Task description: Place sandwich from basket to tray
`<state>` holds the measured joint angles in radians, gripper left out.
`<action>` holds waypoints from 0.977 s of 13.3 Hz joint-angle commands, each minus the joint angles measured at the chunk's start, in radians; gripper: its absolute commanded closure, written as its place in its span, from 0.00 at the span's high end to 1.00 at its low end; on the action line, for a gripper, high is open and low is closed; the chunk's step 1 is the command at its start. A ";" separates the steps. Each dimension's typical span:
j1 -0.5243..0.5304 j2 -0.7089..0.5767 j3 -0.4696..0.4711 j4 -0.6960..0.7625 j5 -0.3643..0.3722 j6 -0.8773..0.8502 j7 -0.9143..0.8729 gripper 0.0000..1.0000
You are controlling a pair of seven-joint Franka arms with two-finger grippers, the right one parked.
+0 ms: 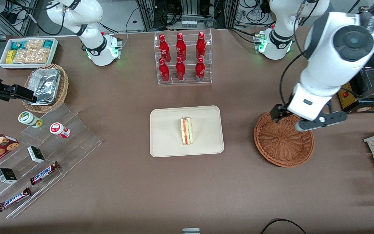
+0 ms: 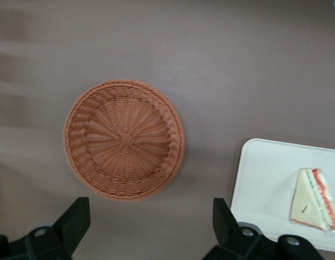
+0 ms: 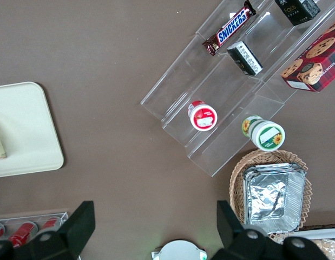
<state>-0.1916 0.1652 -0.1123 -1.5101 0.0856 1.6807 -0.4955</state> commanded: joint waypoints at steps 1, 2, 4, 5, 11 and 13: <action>0.093 -0.053 -0.010 -0.028 -0.021 -0.041 0.119 1.00; 0.130 -0.061 -0.009 -0.028 -0.033 -0.058 0.176 1.00; 0.185 -0.085 -0.007 -0.028 -0.084 -0.094 0.282 1.00; 0.188 -0.101 0.002 -0.033 -0.090 -0.120 0.313 1.00; 0.166 -0.207 0.055 -0.148 -0.124 -0.096 0.377 1.00; 0.144 -0.112 0.060 -0.014 -0.124 -0.124 0.387 1.00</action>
<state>-0.0213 -0.0107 -0.0724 -1.6141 -0.0218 1.5697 -0.1279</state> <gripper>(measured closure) 0.000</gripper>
